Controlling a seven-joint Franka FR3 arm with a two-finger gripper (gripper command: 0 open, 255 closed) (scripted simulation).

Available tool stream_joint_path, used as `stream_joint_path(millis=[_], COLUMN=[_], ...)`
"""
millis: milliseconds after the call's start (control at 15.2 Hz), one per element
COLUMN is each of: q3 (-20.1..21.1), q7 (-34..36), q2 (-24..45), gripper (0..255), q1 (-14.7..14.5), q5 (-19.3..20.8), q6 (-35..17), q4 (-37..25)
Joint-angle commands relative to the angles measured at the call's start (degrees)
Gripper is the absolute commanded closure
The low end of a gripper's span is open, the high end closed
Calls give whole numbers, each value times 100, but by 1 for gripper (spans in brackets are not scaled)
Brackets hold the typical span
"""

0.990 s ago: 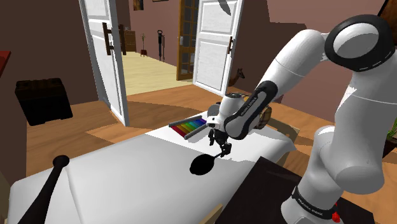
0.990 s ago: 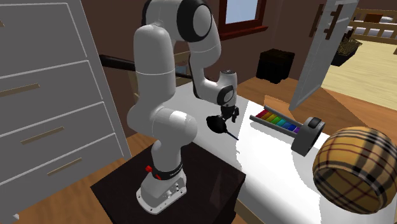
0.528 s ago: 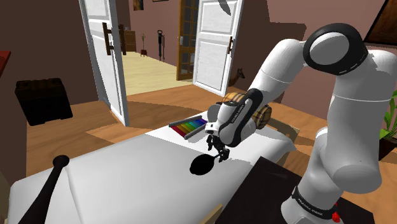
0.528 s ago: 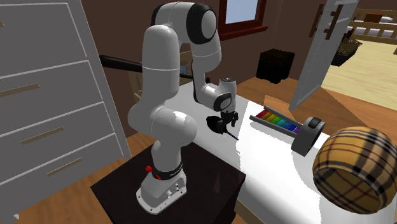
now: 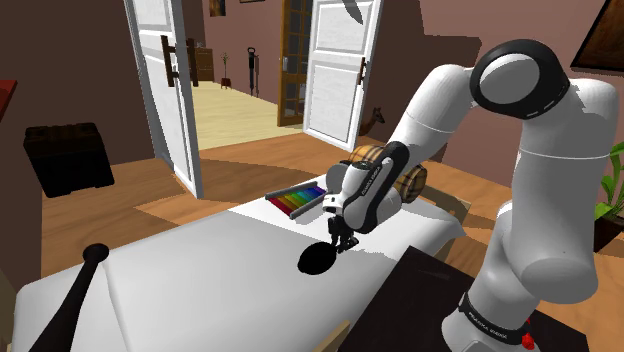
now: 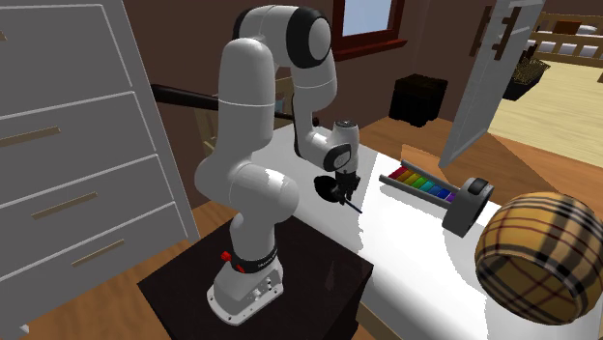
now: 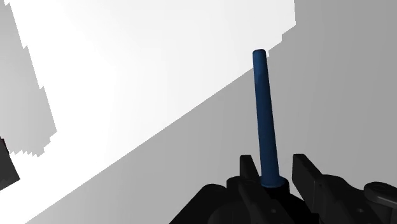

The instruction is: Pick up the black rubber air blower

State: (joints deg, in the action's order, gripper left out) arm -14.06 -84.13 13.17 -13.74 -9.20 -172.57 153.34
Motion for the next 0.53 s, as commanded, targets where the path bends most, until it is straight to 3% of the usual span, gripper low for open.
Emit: stream_joint_path(millis=[0,198,462], q3=[4,-7,-413], q7=[0,9,316], q2=[2,-8,-421], gripper=[255,255,255], q1=[-2,-13,-325], q5=[0,8,426], q6=[0,7,345], q4=[0,3,74])
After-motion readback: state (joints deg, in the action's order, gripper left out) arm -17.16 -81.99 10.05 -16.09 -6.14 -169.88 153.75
